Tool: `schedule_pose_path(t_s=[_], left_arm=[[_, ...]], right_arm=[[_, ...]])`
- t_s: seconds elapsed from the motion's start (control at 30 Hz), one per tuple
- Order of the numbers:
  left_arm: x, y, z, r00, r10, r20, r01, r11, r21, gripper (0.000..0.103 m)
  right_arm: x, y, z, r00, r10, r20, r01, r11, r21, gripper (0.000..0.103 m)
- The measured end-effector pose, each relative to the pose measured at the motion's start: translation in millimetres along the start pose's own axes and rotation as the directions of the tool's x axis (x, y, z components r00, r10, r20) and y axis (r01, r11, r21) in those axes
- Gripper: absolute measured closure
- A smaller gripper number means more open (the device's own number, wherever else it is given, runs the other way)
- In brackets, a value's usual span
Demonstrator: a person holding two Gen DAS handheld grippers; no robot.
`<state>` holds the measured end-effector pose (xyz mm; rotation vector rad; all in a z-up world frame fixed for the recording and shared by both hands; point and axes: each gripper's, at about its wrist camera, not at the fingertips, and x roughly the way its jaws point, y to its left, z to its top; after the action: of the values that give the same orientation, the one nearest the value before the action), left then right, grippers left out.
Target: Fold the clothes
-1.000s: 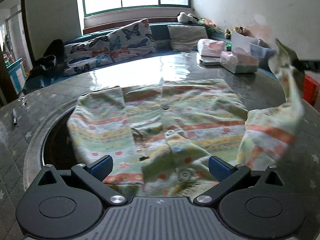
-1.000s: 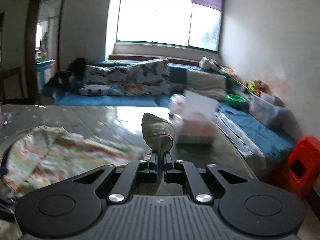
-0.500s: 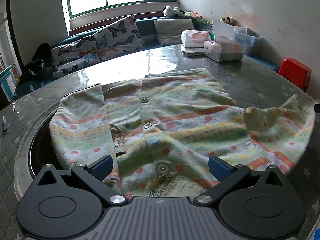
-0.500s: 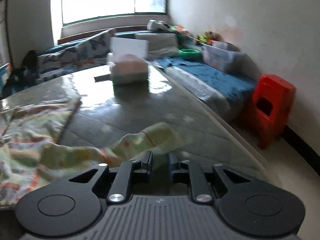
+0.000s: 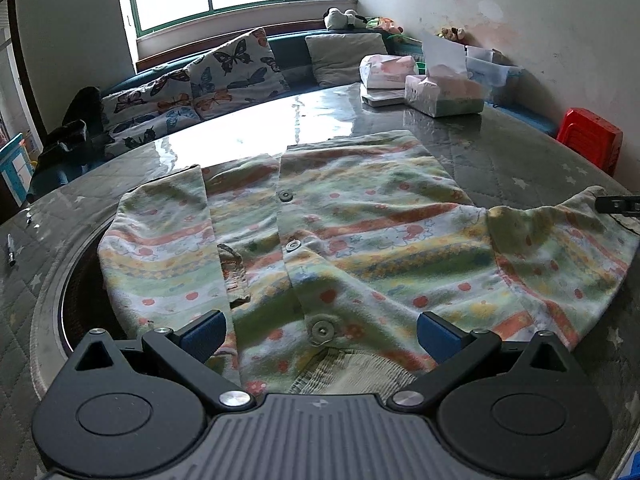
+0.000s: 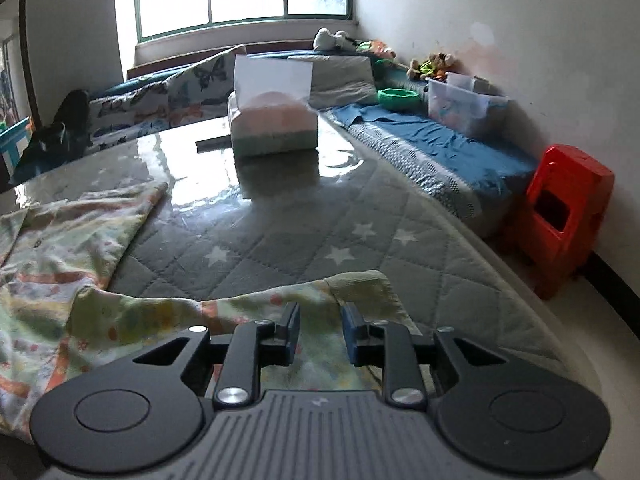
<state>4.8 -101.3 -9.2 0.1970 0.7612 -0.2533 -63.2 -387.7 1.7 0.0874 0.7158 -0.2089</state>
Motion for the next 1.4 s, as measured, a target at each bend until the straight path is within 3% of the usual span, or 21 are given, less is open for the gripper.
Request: schedule_pose_path(t_s=[0.33,0.4,0.67,1.17,1.4], left_arm=[[0,26,10,0.998,0.054,0.019,-0.053,0.997,-0.05,0.0],[2,36,14,0.997,0.078,0.022,-0.077,0.995,-0.063,0.0],[17,69,36,0.987,0.161,0.016,-0.158,0.982,-0.104,0.0],[85,92,93,0.968,0.252,0.008,-0.248,0.96,-0.132,0.001],[121,113,106,0.978,0.208,-0.019,-0.208,0.961,-0.182,0.016]], right_arm=[[17,-4,12,1.0,-0.018,-0.009,0.018,1.0,0.01,0.073],[11,4,10,1.0,0.013,-0.008,-0.013,1.0,0.003,0.067],[-6,51,6,0.986,0.166,0.001,-0.165,0.982,-0.096,0.06],[-8,100,-1,0.954,0.298,-0.019,-0.297,0.937,-0.185,0.05],[-7,110,1,0.943,0.332,-0.025,-0.33,0.924,-0.193,0.05]])
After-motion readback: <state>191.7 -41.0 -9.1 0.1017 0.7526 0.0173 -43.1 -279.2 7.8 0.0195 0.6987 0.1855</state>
